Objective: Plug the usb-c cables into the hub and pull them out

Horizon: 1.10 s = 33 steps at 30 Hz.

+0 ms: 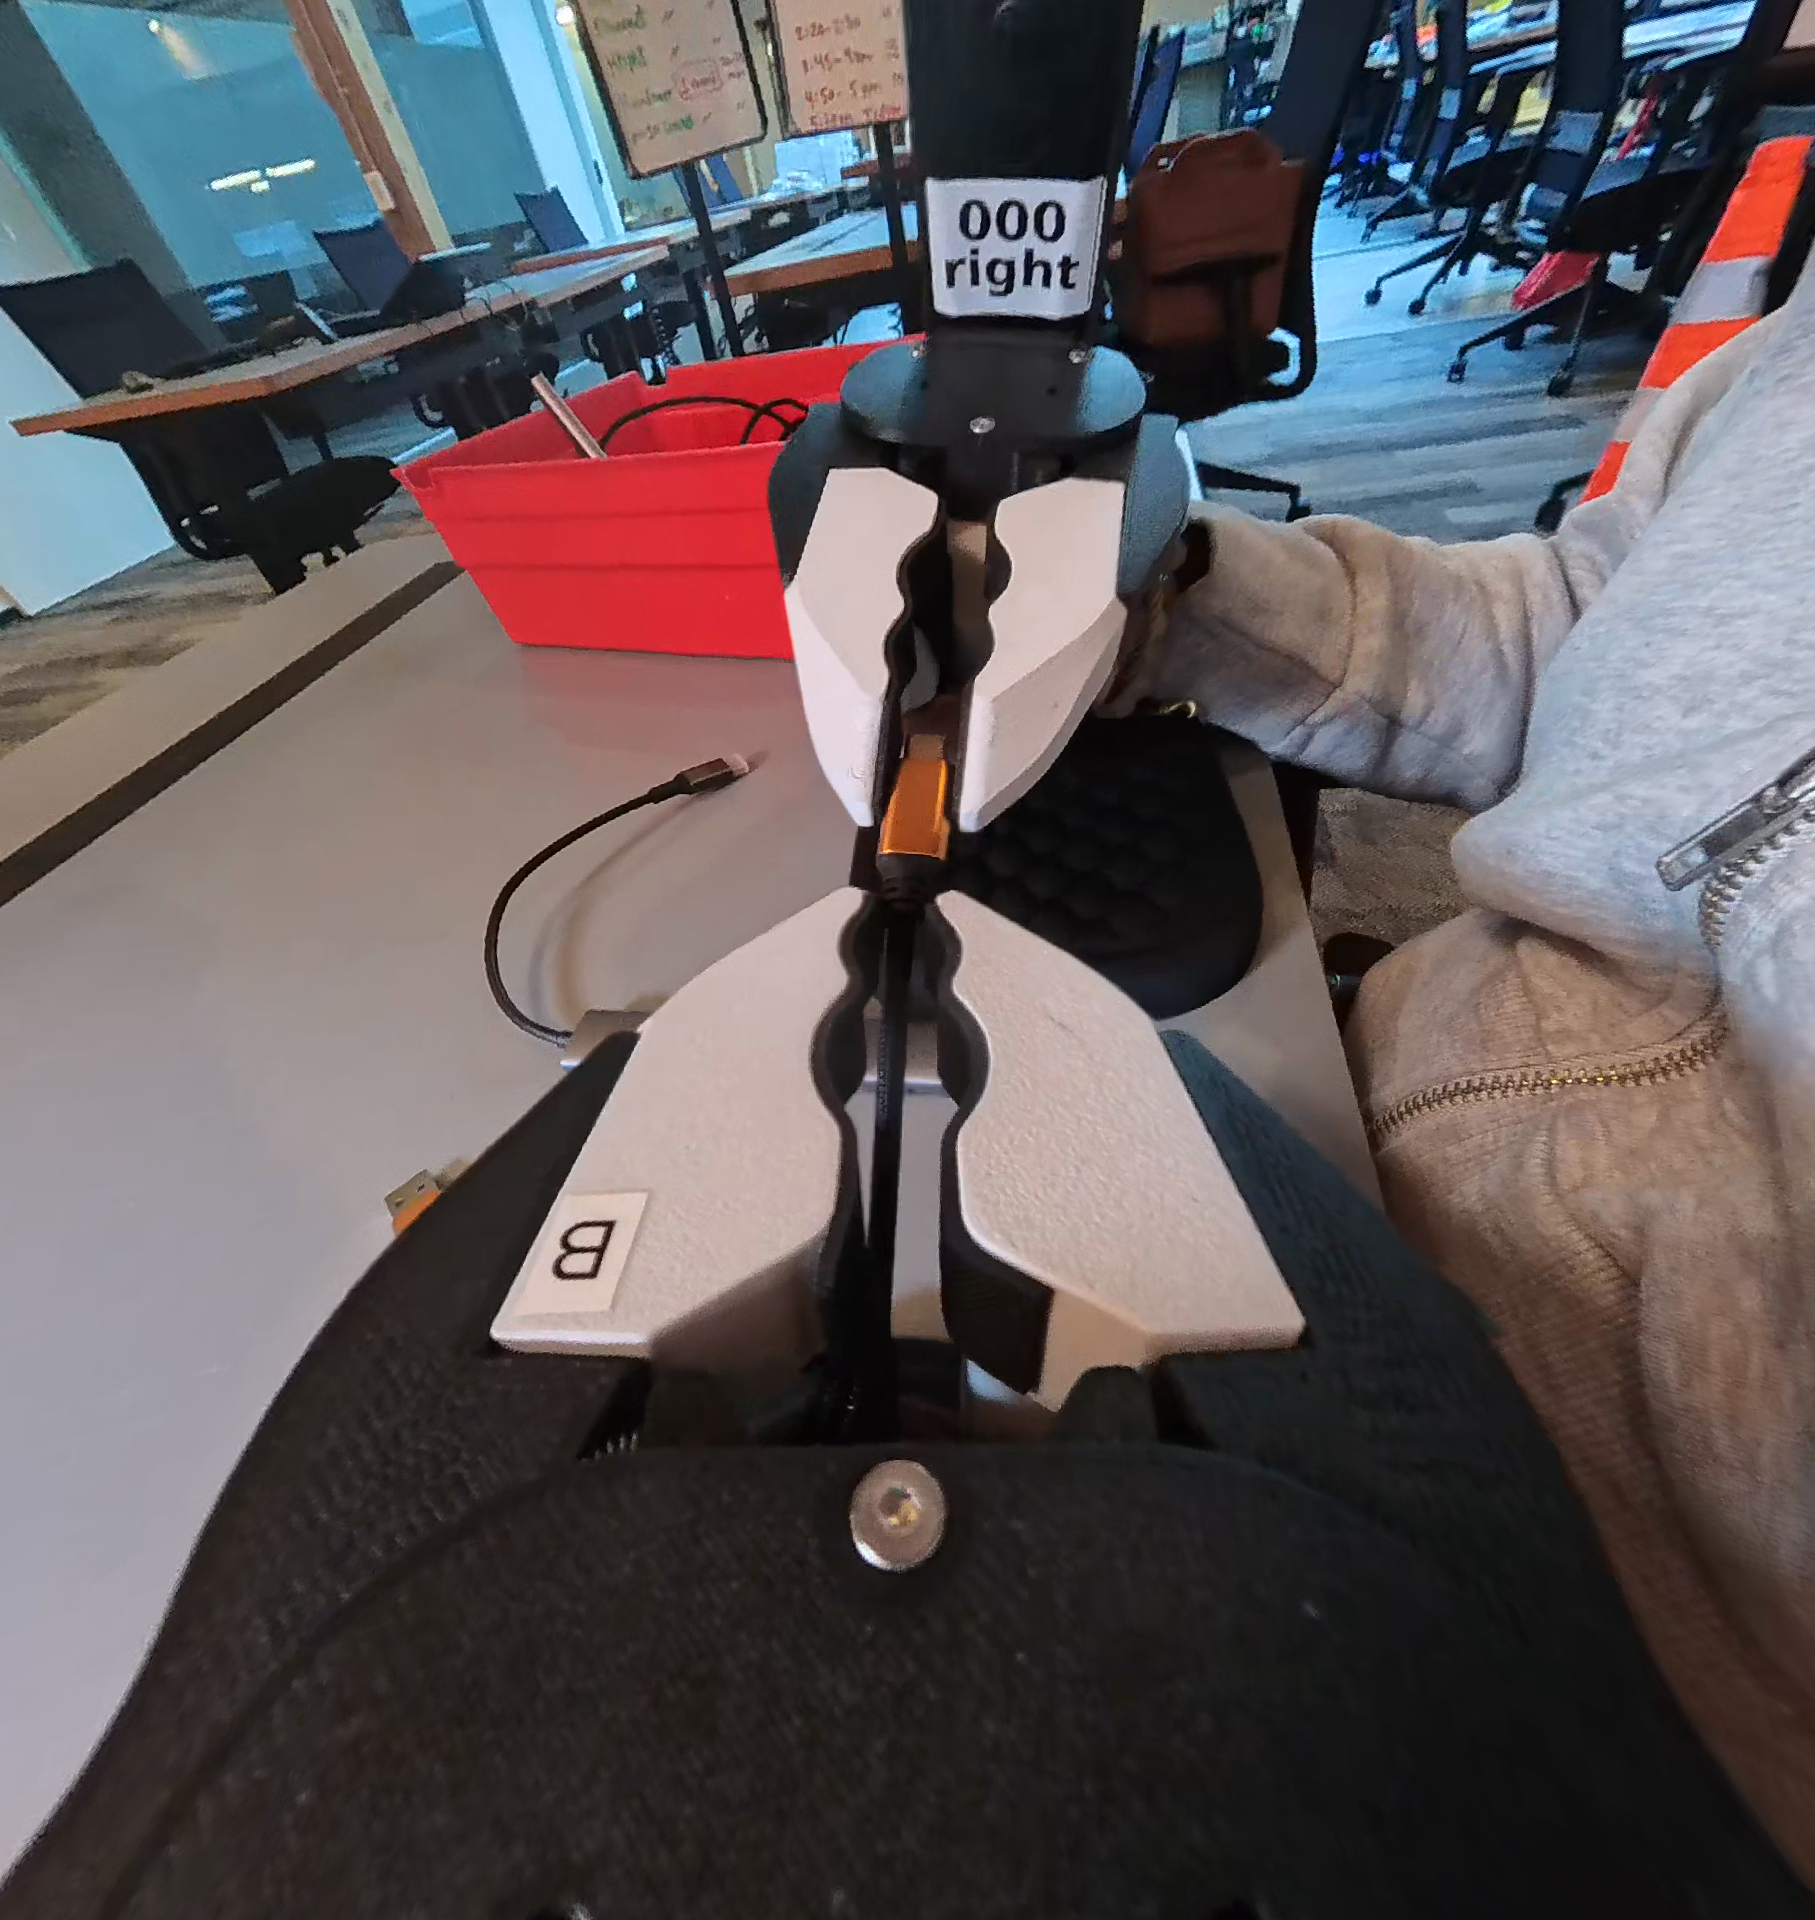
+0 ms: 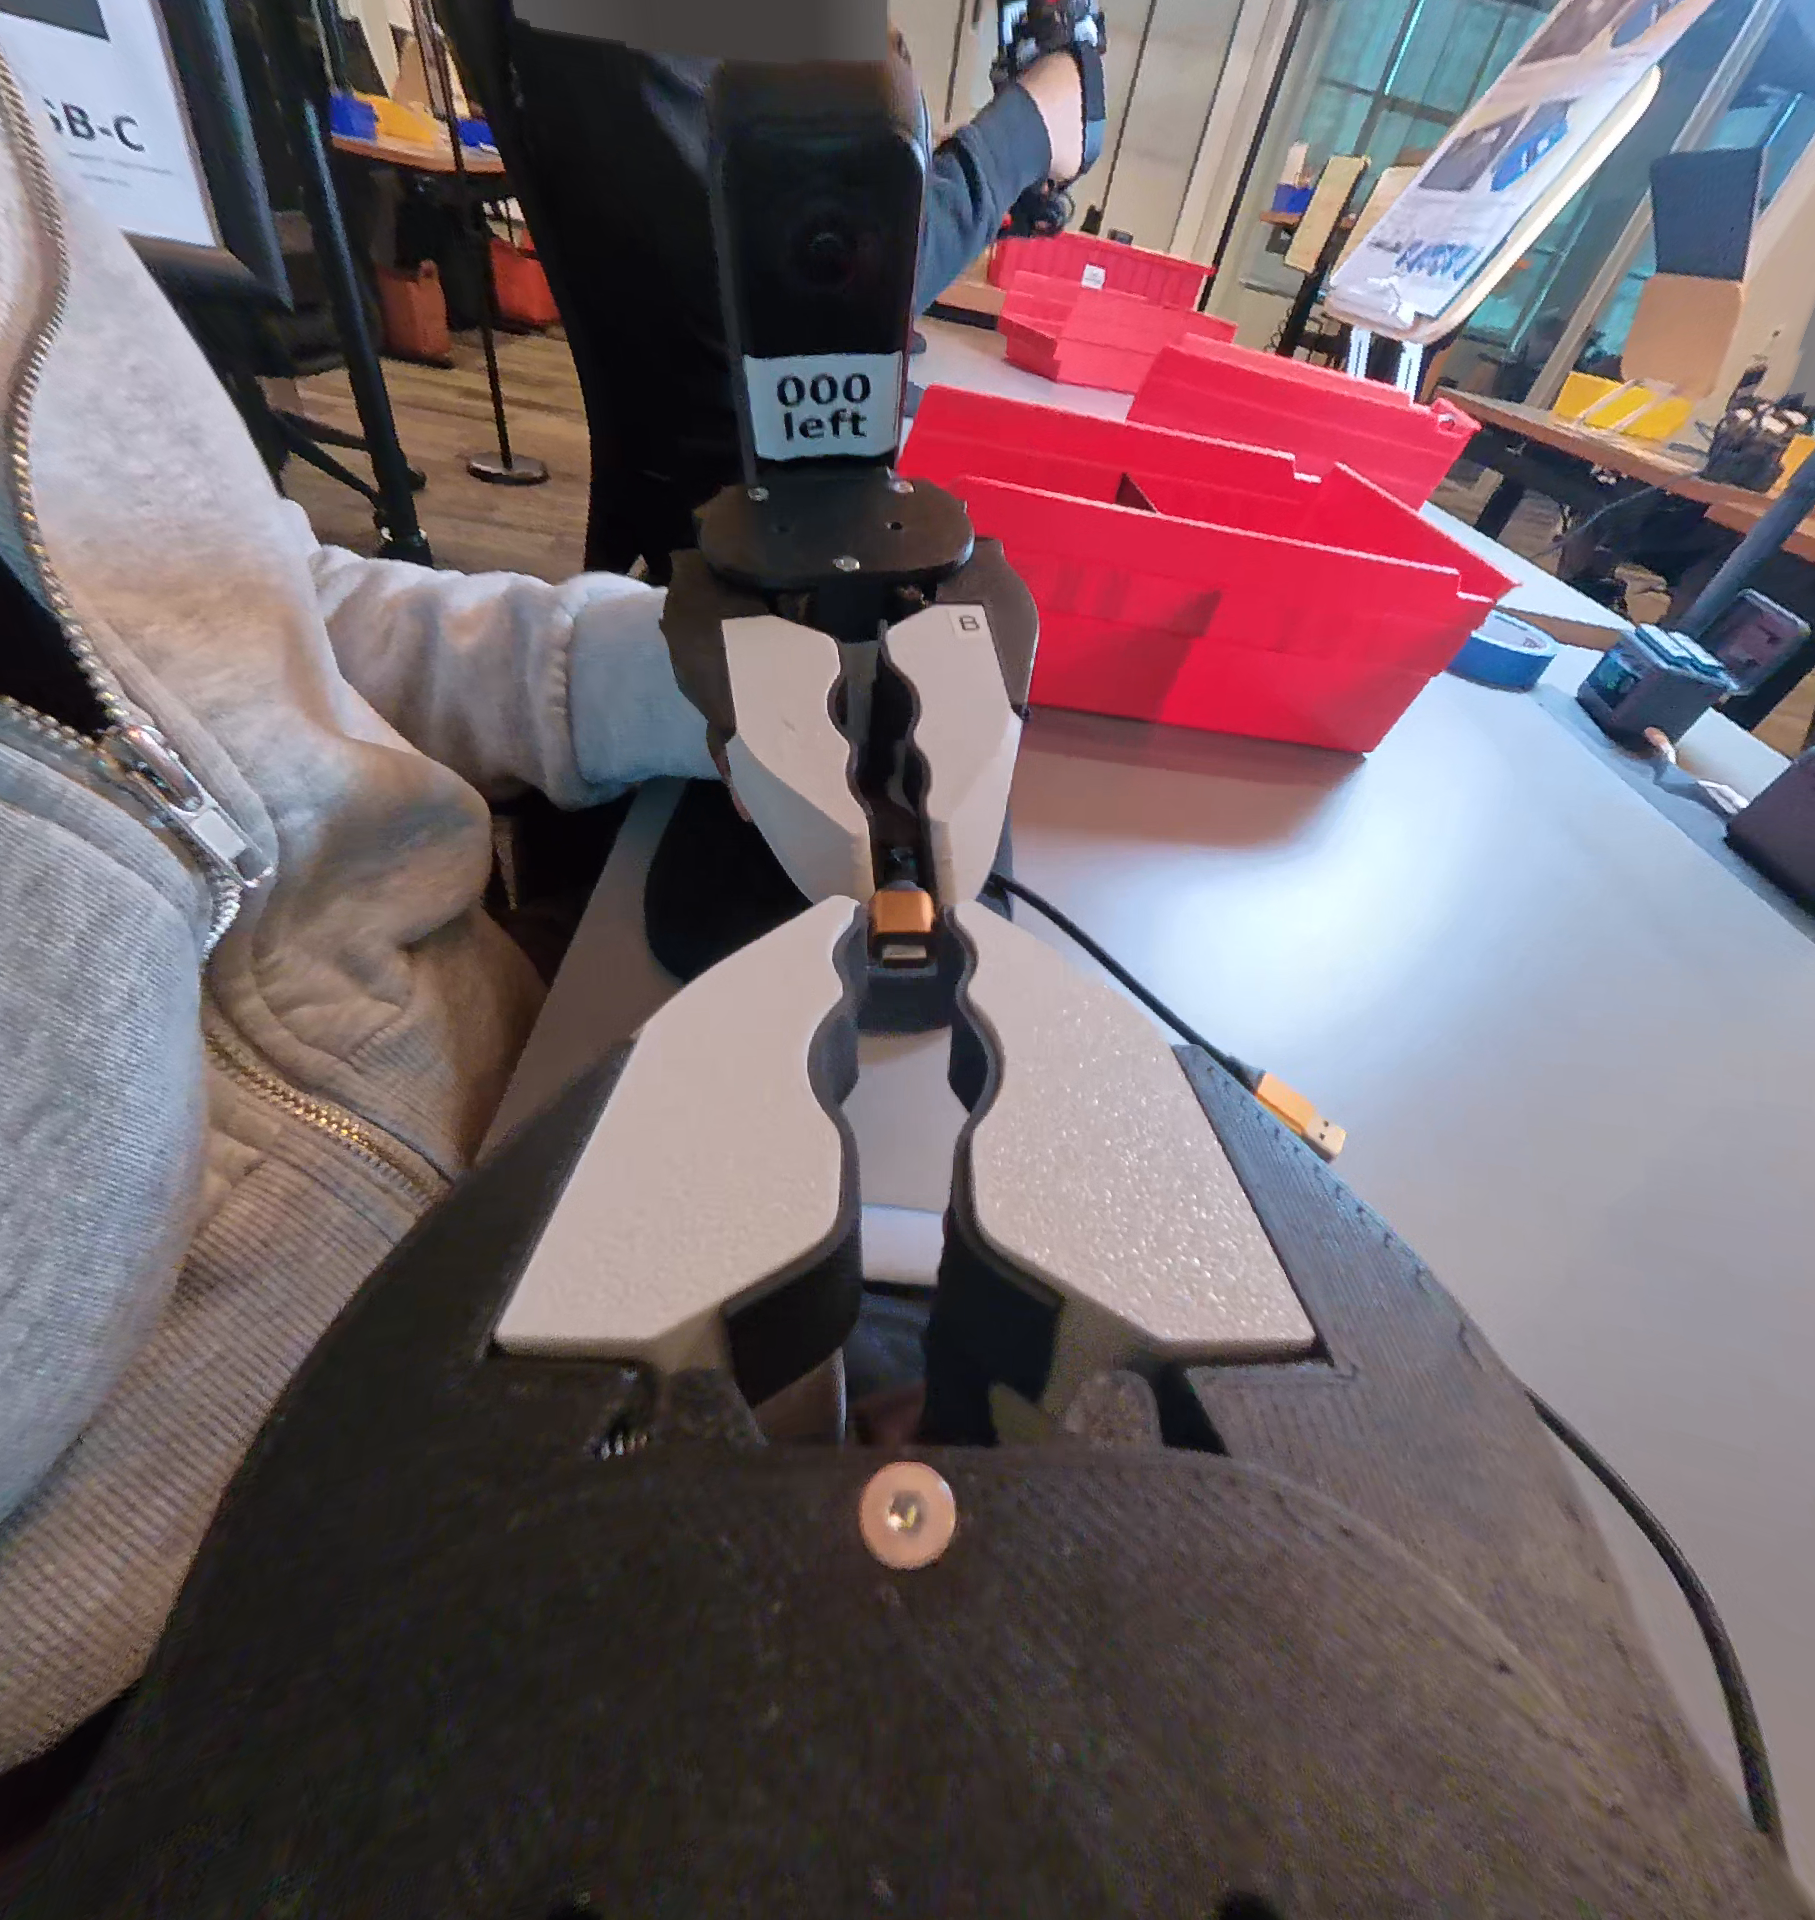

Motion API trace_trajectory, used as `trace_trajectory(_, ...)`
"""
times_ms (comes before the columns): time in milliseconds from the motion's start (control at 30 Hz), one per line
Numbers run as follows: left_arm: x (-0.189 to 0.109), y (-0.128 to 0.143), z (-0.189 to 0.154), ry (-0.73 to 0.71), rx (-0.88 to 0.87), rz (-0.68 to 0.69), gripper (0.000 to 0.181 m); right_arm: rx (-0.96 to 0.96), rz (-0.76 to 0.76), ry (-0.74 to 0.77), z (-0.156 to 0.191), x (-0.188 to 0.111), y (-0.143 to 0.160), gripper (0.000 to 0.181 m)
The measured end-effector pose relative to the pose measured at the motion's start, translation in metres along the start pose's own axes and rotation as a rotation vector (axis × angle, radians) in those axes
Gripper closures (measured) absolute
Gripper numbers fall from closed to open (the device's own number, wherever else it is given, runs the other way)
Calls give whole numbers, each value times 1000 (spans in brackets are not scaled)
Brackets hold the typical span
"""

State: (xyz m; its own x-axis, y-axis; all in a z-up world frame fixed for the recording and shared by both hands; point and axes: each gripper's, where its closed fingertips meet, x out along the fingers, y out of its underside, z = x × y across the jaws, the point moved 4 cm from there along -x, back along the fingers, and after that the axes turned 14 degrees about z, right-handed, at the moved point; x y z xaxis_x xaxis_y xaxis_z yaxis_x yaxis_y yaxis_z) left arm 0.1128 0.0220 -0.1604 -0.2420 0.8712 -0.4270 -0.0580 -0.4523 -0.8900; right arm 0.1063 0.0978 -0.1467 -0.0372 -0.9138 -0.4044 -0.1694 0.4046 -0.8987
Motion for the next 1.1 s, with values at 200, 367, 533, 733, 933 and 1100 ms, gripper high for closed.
trace_trajectory(200,-9,-5,-4,27,24,-83,155,6,-74,-16,3,-1,-9,170)
trace_trajectory(367,-7,-7,-4,-6,34,-67,153,-10,-86,4,5,2,-12,170)
trace_trajectory(533,-10,-9,-3,10,5,-102,156,-20,-96,8,6,4,-14,170)
trace_trajectory(733,-11,-10,-6,45,10,-120,160,-50,-110,19,9,6,-17,170)
trace_trajectory(933,-12,-10,-6,61,0,-137,168,-51,-116,27,8,7,-18,170)
trace_trajectory(1100,-12,-10,-6,74,2,-139,169,-44,-119,12,9,7,-17,169)
